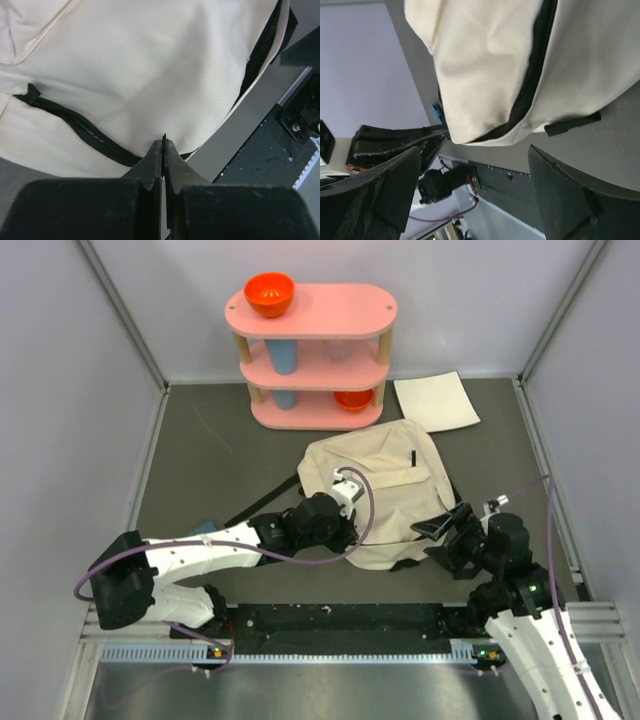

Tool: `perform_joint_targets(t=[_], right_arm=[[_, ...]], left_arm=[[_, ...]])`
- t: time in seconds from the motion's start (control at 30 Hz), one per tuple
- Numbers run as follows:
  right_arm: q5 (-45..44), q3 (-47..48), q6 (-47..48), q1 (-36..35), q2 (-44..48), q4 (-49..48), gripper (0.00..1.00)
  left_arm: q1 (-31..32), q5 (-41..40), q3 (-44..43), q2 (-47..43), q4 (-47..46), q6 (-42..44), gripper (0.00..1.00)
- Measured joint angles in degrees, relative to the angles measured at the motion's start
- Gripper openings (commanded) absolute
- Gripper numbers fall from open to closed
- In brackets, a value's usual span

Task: Pack the student bag
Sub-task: Zip the student bag at the center of the board.

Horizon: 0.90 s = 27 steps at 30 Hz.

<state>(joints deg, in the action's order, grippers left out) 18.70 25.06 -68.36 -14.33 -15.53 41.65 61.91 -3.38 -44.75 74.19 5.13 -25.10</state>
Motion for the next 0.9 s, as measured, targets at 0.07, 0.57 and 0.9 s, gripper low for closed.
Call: perform_joint_targets(t=[0.07,0.57,0.9], right_arm=[[-0.79,-1.11,-2.34,-3.61,-1.05,-0.42,0.87],[-27.63,-3.32,-22.01,-36.15,-26.97,-25.27,0.62],[-33.68,-3.91,-25.03,-36.26,-27.56,-26.05,0.0]], left_arm=[[0.2,0.74,-0.44,0.7,-0.59,0.0,0.0],[0.76,-0.72,-1.38,0.55,-0.5,-0.28,0.0],[0.79,-2.51,-0.76,-0.96,-0.9,-0.28,0.0]])
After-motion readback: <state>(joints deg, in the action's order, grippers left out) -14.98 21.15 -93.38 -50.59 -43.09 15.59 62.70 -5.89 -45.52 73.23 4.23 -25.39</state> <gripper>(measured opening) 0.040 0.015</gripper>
